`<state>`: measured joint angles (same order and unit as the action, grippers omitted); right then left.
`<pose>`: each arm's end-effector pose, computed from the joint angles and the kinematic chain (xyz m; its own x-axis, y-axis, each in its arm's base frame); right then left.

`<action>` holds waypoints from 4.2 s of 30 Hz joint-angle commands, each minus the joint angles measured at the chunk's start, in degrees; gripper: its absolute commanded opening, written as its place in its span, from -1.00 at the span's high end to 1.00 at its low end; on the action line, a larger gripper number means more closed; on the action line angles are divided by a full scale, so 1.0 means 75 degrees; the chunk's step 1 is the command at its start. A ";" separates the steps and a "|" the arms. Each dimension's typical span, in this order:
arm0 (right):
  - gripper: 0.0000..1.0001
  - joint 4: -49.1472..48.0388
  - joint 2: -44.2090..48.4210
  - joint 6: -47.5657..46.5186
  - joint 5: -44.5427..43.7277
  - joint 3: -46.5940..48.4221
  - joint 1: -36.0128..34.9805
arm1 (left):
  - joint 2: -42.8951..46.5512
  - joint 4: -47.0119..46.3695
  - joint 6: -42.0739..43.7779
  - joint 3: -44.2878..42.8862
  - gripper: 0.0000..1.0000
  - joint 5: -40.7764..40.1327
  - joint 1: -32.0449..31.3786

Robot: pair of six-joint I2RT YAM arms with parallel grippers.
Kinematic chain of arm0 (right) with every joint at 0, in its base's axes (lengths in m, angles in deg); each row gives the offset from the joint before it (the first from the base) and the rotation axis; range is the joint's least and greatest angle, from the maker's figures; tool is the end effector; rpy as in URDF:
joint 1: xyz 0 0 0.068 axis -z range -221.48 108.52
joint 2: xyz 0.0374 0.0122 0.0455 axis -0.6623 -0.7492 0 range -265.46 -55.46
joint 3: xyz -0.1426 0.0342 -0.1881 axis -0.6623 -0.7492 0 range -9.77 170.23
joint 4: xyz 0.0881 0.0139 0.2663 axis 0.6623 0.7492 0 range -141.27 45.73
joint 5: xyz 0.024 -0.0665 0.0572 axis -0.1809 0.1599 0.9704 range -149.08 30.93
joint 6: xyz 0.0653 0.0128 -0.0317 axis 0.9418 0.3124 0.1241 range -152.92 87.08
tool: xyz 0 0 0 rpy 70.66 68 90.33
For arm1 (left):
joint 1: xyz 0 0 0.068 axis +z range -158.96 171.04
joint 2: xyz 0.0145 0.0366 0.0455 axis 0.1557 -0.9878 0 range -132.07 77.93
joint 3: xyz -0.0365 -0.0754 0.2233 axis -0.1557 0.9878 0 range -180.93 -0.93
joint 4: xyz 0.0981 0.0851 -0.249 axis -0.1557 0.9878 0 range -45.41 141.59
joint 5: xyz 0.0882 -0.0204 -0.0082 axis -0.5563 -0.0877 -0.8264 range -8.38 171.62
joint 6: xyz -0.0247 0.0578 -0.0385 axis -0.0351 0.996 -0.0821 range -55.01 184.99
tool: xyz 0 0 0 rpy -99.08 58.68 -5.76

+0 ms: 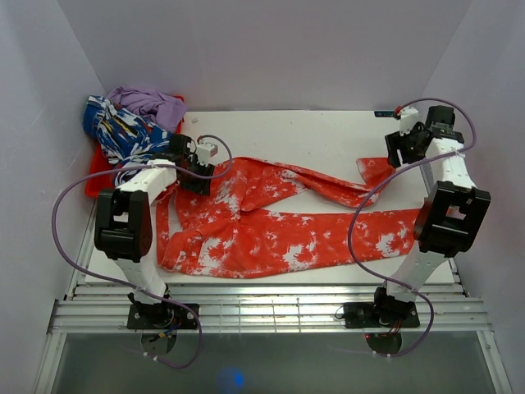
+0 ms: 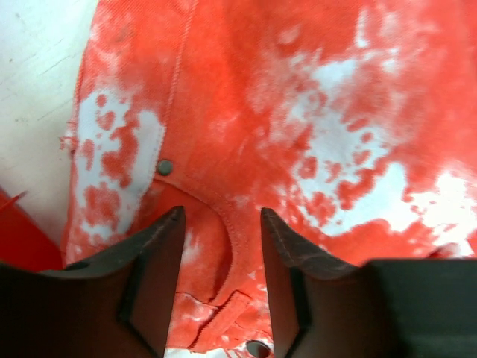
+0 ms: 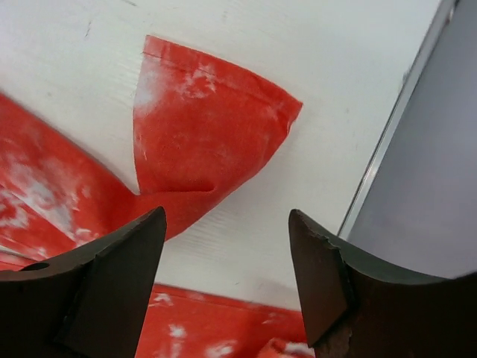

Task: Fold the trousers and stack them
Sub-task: Flatten the trousers out

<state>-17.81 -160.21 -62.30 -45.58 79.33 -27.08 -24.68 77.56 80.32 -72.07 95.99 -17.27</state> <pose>0.4275 -0.0949 0.2193 -0.6840 -0.3170 -0.6570 -0.2775 0.9460 -0.1675 0.3791 -0.0708 0.1283 -0.7959 0.3751 -0.4753 0.4733 0.8750 -0.1019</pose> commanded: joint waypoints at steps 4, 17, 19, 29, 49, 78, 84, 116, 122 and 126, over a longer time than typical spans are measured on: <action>-0.44 0.0029 0.0244 -0.5429 0.1082 -0.0793 0.0025 | 0.0497 0.0455 0.0311 -0.0371 -0.31 0.1012 0.0007; -0.58 -0.2595 -0.0002 -1.0177 0.4165 -0.2632 0.1538 | 0.0650 0.0666 0.0112 -0.0593 -0.61 0.1834 0.0019; -0.60 -0.3562 -0.0107 -1.0460 0.4468 -0.3134 0.1538 | 0.0591 0.0666 0.0112 -0.0652 -0.61 0.1799 0.0019; -0.57 -0.5526 -0.1161 -1.0390 0.4435 -0.3478 0.1117 | 0.0357 0.0725 0.0159 -0.0710 -0.62 0.1717 0.0019; 0.85 0.2838 0.1134 -1.2264 -0.1126 -0.0290 0.0976 | 0.0954 -0.0048 -0.0017 -0.0090 -0.53 0.1435 0.0019; -0.80 0.3237 -0.3075 -0.7980 -0.2797 0.4175 -0.1052 | -0.0040 0.1052 0.1341 -0.1588 -0.54 -0.1129 0.0113; -0.80 0.4655 -0.2289 -0.6852 -0.1297 0.3965 -0.1017 | -0.1130 0.1544 0.2467 -0.2302 -0.57 -0.1609 0.0101; -0.62 0.3885 -0.0625 -0.4831 0.0276 0.1455 -0.0126 | -0.2376 0.0898 0.1178 -0.5868 -0.96 0.0269 0.0078; -0.87 0.1789 0.0056 -0.7492 -0.0135 0.0265 0.0131 | -0.1086 0.1323 0.1096 -0.4348 -0.96 0.1784 0.0078; -0.96 0.1164 -0.0095 -0.8887 0.0319 0.0364 0.0144 | -0.0768 0.1311 0.0921 -0.3653 -0.96 0.2208 0.0078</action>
<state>-2.36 -159.23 -117.14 -45.58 81.71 -26.28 -31.43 85.67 88.82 -103.52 105.48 -16.59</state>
